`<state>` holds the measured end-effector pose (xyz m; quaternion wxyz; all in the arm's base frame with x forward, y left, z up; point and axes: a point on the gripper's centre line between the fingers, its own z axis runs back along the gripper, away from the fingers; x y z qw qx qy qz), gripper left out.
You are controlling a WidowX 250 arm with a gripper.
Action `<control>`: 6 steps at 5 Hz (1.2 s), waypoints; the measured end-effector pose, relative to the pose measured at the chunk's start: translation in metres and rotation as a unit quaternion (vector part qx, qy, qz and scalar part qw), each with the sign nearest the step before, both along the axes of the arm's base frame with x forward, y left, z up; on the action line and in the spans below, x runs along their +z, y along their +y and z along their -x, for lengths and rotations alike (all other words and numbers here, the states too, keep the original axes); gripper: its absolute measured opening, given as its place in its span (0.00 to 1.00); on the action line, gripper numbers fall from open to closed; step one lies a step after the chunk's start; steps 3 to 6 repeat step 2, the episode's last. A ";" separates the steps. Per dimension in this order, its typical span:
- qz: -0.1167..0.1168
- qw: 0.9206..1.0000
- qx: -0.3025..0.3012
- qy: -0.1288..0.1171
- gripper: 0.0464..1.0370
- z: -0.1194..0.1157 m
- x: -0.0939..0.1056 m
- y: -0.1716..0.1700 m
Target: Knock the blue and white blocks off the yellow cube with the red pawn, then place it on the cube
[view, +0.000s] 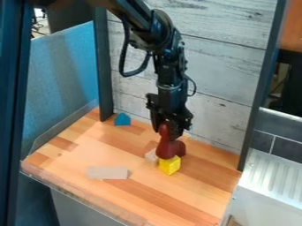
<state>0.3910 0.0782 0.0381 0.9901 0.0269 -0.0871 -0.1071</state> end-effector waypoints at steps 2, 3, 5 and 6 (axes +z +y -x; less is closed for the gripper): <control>-0.001 1.000 0.003 0.014 0.55 0.000 -0.011 -0.003; -0.001 1.000 0.003 0.014 0.55 0.000 -0.011 -0.003; -0.001 1.000 0.003 0.014 0.55 0.000 -0.011 -0.003; -0.001 1.000 0.003 0.014 0.55 0.000 -0.011 -0.003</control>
